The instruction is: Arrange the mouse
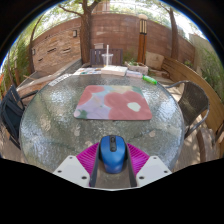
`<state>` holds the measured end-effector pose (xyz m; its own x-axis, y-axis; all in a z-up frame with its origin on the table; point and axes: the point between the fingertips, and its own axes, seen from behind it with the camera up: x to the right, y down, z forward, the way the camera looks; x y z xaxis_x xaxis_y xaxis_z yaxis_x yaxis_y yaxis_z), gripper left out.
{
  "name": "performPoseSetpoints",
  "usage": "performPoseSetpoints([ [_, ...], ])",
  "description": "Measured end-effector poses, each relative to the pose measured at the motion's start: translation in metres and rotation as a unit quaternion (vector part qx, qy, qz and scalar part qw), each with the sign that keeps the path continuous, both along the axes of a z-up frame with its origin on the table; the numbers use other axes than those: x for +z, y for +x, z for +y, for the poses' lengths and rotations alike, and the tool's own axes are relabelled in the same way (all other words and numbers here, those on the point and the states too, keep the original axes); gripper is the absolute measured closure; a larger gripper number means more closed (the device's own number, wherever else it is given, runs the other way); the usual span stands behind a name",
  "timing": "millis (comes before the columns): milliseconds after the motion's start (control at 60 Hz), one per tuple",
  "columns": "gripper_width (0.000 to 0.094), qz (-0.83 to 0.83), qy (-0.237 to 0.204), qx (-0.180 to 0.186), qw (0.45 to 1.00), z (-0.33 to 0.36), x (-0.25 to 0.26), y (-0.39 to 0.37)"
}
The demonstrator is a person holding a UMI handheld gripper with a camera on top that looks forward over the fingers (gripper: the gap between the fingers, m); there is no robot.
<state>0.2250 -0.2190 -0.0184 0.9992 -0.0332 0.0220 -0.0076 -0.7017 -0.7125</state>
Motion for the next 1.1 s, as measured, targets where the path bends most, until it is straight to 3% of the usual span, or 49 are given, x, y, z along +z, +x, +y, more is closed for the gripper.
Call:
performPoseSetpoints([
  [150, 0.0568, -0.013, -0.013, -0.001, 1.000, -0.003, 0.000, -0.002],
  [250, 0.0582, -0.023, -0.003, 0.004, 1.000, -0.010, 0.030, -0.012],
  [417, 0.0582, -0.005, 0.078, 0.011, 0.997, -0.003, 0.144, -0.048],
  [550, 0.0582, -0.001, 0.144, 0.014, 0.990, 0.046, 0.225, -0.053],
  [617, 0.0583, 0.007, 0.160, 0.007, 0.987, 0.090, 0.239, -0.041],
  [717, 0.0584, 0.008, 0.150, -0.004, 0.989, 0.145, 0.206, -0.019],
  [950, 0.0577, 0.011, 0.045, -0.001, 0.999, 0.210, 0.065, 0.015],
  [1100, 0.0461, 0.012, 0.002, 0.013, 1.000, 0.212, 0.013, 0.016],
])
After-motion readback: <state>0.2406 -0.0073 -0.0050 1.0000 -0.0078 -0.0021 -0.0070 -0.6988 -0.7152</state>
